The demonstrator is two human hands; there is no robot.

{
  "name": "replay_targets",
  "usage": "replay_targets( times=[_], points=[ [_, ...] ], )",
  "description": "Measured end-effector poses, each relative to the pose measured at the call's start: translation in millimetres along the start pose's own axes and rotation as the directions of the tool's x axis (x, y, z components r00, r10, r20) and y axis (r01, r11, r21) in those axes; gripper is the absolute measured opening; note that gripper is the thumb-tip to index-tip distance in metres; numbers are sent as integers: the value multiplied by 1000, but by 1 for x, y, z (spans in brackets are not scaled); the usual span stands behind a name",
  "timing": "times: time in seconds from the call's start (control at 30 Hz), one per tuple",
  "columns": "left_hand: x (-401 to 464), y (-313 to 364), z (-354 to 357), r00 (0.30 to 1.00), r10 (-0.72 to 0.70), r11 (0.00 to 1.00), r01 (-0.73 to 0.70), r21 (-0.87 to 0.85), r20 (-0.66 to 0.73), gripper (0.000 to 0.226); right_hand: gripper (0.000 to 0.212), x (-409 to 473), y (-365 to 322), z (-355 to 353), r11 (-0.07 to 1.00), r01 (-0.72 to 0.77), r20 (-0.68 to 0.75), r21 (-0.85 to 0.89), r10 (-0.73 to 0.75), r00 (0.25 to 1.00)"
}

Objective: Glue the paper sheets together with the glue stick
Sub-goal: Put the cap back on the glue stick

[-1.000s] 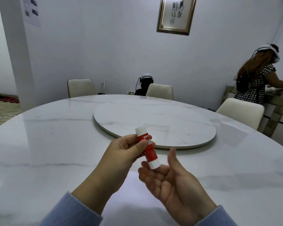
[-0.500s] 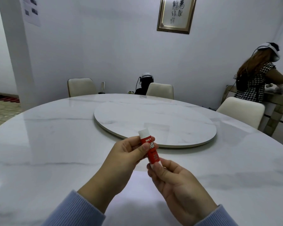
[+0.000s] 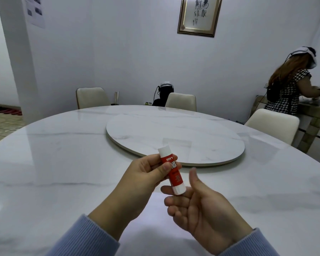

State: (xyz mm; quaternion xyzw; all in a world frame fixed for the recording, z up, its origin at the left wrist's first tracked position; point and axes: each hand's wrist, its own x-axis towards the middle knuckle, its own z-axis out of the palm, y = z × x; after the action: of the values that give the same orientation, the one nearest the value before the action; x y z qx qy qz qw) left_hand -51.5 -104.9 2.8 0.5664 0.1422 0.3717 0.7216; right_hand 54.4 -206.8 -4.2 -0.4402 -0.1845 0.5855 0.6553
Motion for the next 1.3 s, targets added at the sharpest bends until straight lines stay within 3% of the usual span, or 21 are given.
replay_targets(
  times=[0.17,0.2,0.27,0.33,0.47,0.57,0.7,0.8,0.87,0.9,1.03,1.1,1.17,1.23,1.3],
  points=[
    [-1,1,0,1000,6,1000,-6,-2,3,31,33,3,6,1,990,136,-60,-28,-138,989],
    [-1,1,0,1000,5,1000,-5,-9,3,31,39,4,7,0,986,163,-72,-43,-166,983],
    [-1,0,-1,1000,4,1000,-4,-19,-2,31,51,3,4,-2,989,142,-66,-27,-144,987],
    [0,0,-2,1000,0,999,-1,-33,-15,31,50,0,-1,-2,997,71,-50,23,-70,996],
    [0,0,-3,1000,6,999,-6,-44,-10,31,26,-1,0,-4,993,92,-41,73,-89,995],
    [1,1,-4,1000,12,999,-13,-39,-18,32,44,1,0,-4,983,151,-70,100,-145,987],
    [0,0,-2,1000,3,998,-4,-59,-12,32,38,-1,-1,-1,992,50,-43,115,-45,998],
    [-1,0,-1,1000,11,999,-12,-53,-5,31,23,-1,0,-1,986,136,-74,95,-129,989],
    [0,0,-2,1000,11,999,-12,-48,-11,33,37,-1,-1,0,975,197,-108,108,-185,977],
    [1,0,-3,1000,8,999,-9,-49,-15,33,43,-1,-1,0,977,186,-111,104,-174,978],
    [1,-1,-4,1000,11,999,-11,-35,-15,32,31,-3,0,4,996,64,-96,56,-58,994],
    [1,-2,-4,1000,19,999,-19,-27,-13,32,25,-1,2,3,990,138,-132,10,-135,982],
    [2,-1,-5,999,26,999,-26,-19,-26,32,42,-1,0,0,955,220,-150,-197,-252,956],
    [6,2,-8,998,32,997,-36,-69,-58,30,58,-1,-7,-4,829,207,-123,-520,-312,942],
    [9,7,-15,993,22,982,-43,-186,-117,22,62,2,-24,-10,719,145,-129,-679,-311,942]
  ],
)
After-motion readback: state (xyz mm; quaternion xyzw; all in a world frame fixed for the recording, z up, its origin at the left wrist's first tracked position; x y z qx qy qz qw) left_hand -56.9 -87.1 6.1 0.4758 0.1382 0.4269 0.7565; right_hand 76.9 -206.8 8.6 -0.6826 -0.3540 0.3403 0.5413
